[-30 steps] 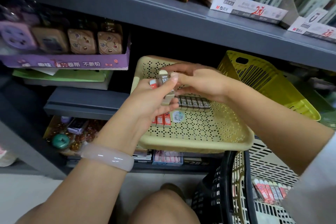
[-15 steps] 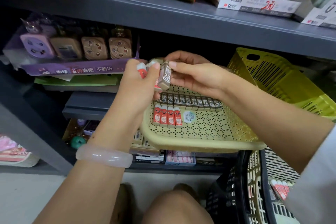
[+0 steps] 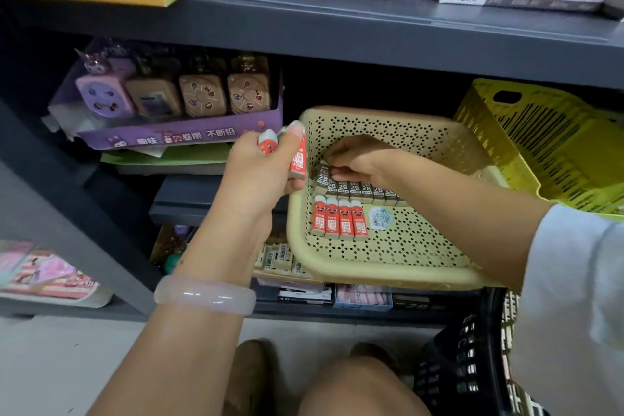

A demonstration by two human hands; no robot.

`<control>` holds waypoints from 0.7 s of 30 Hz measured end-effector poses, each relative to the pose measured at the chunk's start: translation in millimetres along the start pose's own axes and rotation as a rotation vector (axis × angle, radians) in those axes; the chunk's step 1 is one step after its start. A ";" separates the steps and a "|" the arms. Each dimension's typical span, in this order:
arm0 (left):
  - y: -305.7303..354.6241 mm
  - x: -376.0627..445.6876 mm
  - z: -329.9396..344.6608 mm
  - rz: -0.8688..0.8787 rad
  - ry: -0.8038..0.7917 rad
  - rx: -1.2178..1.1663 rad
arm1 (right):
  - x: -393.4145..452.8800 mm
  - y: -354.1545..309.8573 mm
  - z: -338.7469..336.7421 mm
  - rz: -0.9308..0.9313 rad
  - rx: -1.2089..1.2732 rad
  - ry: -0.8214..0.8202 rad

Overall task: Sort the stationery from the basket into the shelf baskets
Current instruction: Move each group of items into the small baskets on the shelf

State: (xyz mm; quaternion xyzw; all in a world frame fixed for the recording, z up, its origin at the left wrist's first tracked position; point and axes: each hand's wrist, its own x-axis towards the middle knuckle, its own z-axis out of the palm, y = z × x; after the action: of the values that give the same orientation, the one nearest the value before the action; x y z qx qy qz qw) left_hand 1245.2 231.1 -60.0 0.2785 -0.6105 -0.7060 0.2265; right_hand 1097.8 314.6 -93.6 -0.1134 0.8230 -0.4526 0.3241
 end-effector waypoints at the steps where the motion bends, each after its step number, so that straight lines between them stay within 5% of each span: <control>1: 0.1 0.3 0.5 0.002 0.006 -0.001 | -0.7 0.2 -0.1 -0.002 0.015 0.003; 8: 1.0 -1.8 5.6 0.046 0.020 0.019 | -24.0 -8.8 -10.2 -0.061 0.239 -0.012; 15: 2.8 -8.3 13.8 0.139 0.034 0.133 | -66.4 -23.8 -13.2 -0.357 0.346 -0.388; 21: 2.5 -13.7 19.6 0.147 0.013 0.135 | -70.5 -10.8 -38.6 -0.265 0.541 -0.175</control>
State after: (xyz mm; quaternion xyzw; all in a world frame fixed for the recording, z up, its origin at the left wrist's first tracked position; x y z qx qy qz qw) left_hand 1242.2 254.2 -54.0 0.2521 -0.6741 -0.6427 0.2626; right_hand 1126.0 368.3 -39.7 -0.1681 0.6196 -0.6820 0.3504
